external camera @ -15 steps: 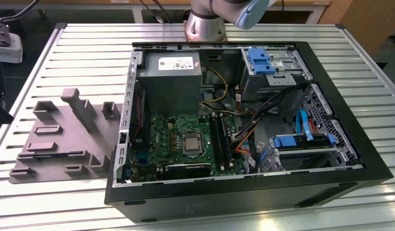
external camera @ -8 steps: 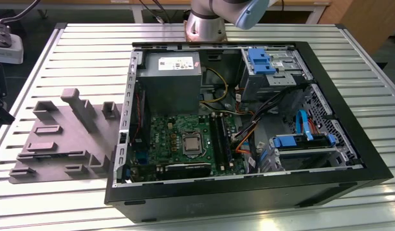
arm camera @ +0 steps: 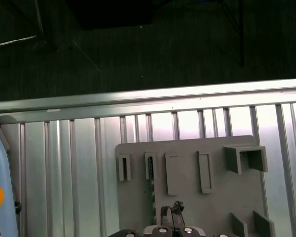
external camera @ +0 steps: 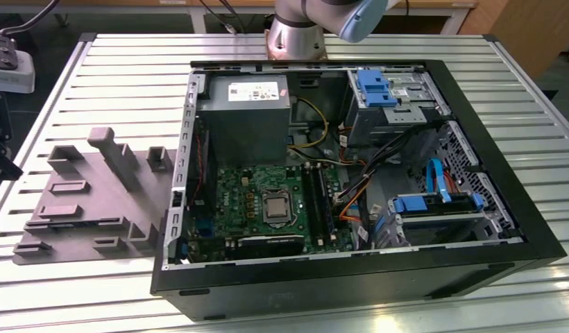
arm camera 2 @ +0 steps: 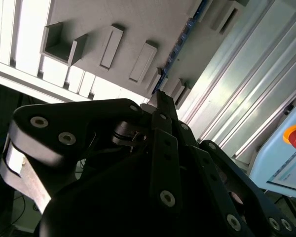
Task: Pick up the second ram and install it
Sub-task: 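Pick up the second ram and move it above second insertion slot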
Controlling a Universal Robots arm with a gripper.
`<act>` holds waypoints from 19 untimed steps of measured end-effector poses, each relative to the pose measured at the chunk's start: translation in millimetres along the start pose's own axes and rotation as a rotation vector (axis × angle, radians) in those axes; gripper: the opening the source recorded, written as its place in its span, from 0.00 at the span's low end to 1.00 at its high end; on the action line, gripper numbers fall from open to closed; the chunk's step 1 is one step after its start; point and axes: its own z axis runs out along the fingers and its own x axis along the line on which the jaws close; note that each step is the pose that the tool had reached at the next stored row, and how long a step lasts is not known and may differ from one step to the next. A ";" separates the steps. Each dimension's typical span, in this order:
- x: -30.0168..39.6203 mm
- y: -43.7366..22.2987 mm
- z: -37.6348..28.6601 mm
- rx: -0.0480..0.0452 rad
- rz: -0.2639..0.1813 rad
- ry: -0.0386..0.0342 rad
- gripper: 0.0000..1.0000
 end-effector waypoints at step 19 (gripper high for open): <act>0.1 -0.2 6.7 0.0030 -0.012 0.0000 0.11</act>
